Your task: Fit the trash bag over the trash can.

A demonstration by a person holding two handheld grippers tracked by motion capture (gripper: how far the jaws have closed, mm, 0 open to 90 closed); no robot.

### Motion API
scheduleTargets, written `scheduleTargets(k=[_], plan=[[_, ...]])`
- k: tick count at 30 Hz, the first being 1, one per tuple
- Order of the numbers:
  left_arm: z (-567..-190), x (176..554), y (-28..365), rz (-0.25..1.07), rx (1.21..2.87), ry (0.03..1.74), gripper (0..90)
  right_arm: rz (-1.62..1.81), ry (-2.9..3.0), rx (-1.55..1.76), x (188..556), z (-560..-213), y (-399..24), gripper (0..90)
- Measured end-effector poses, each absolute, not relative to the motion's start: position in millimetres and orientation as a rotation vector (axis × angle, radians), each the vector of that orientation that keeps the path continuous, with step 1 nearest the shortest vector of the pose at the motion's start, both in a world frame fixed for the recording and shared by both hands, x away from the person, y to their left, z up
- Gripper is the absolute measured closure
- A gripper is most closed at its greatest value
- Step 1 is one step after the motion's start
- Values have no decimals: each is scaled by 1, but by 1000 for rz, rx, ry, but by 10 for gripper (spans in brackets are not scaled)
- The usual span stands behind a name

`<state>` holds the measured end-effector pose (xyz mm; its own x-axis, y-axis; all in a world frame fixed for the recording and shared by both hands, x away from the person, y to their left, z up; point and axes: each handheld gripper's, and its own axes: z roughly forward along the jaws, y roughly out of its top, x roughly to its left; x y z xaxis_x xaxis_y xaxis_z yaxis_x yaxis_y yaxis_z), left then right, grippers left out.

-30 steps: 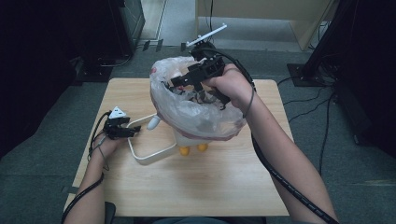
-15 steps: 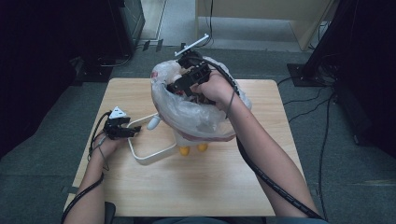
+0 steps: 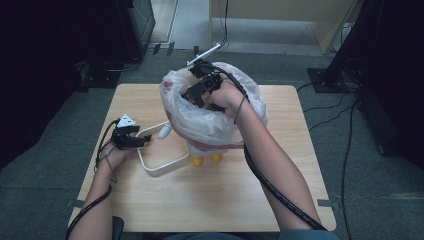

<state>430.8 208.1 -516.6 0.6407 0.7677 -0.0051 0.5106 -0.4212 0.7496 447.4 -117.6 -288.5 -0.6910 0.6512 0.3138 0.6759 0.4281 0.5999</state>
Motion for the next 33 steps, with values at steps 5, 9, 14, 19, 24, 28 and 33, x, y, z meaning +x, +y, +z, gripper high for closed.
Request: scheduleTargets(k=[5,9,14,19,24,28,33], plan=[[-516,431,208,441,2117,989,295,-1095,-2619,-1219,449,-289,-117,216],[-516,431,208,440,2117,989,295,-1097,-2601,-1273,448,-279,-118,208],[-516,431,208,440,2117,989,295,-1152,-2549,-1302,446,-262,-128,183],[-517,431,208,440,2117,989,294,-1172,-2379,-1413,445,-251,-137,171],[-517,431,208,441,2116,989,295,-1149,-2492,-1350,437,-242,-143,171],[-517,431,208,441,2117,988,295,-1119,-2532,-1302,431,-237,-147,171],[-516,431,208,441,2117,989,295,-1243,-2422,-1277,430,-228,-153,171]])
